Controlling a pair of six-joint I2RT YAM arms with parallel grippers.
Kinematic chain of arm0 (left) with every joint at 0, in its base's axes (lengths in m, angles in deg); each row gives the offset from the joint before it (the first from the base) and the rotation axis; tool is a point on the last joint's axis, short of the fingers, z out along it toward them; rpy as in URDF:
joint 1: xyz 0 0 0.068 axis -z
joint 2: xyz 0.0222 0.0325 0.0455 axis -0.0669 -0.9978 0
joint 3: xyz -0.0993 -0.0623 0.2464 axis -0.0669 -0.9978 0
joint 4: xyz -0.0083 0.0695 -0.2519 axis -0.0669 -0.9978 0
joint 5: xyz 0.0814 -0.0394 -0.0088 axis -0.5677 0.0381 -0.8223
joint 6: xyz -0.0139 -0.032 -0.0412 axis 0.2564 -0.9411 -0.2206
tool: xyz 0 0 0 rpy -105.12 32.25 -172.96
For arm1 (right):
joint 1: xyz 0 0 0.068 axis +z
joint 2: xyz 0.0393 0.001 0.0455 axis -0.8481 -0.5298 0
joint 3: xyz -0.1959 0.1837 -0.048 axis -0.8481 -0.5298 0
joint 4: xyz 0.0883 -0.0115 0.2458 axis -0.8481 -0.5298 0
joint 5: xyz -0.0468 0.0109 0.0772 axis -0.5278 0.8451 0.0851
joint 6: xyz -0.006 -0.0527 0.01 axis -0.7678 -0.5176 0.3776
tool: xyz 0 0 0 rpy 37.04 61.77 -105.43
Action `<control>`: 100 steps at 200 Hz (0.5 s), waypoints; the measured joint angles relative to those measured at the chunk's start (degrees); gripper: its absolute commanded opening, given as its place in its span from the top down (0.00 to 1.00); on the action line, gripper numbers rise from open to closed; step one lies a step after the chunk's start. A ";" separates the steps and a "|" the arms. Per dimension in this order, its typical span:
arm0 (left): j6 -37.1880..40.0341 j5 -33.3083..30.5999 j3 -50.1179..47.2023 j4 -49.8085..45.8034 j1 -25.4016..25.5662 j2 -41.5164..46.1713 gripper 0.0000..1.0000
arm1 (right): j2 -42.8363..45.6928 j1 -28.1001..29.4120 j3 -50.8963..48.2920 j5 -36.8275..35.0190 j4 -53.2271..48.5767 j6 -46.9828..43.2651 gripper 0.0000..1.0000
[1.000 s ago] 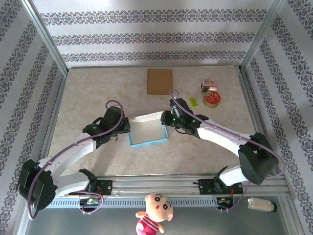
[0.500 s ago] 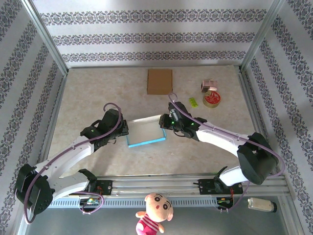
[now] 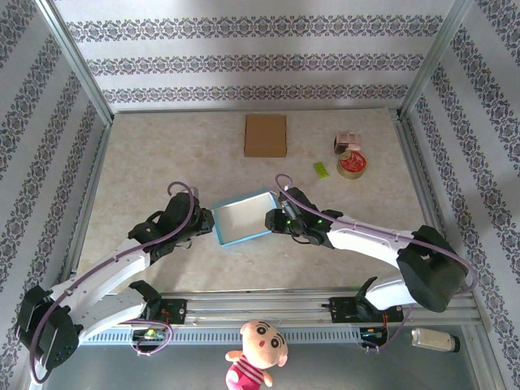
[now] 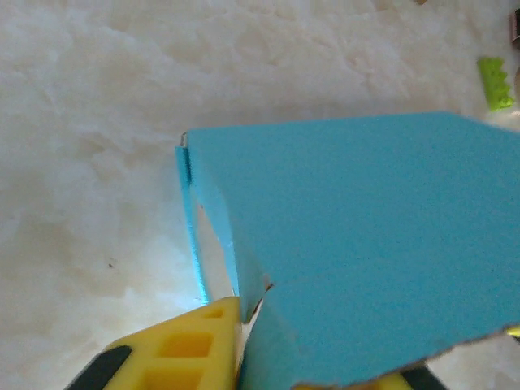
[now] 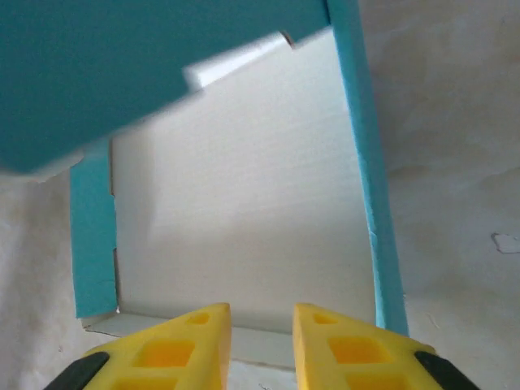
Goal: Fold the paper box
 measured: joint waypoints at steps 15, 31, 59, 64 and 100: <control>-0.39 -0.02 0.00 0.00 0.04 0.15 0.78 | 1.31 0.00 0.00 -0.55 -0.98 -0.59 0.62; -0.57 -0.02 -0.02 0.00 0.09 0.15 0.78 | 2.64 0.00 0.00 -1.03 -1.84 -1.18 0.57; -0.76 -0.07 -0.15 0.17 0.68 -0.13 0.78 | 4.24 0.00 0.00 -1.60 -3.56 -2.45 0.49; -0.76 -0.04 -0.15 0.26 0.81 -0.35 0.77 | 4.55 0.00 0.00 -1.60 -3.93 -2.51 0.48; -0.92 -0.46 -0.20 0.87 1.88 -1.95 0.71 | 9.11 0.00 -0.02 -1.53 -7.19 -4.42 0.37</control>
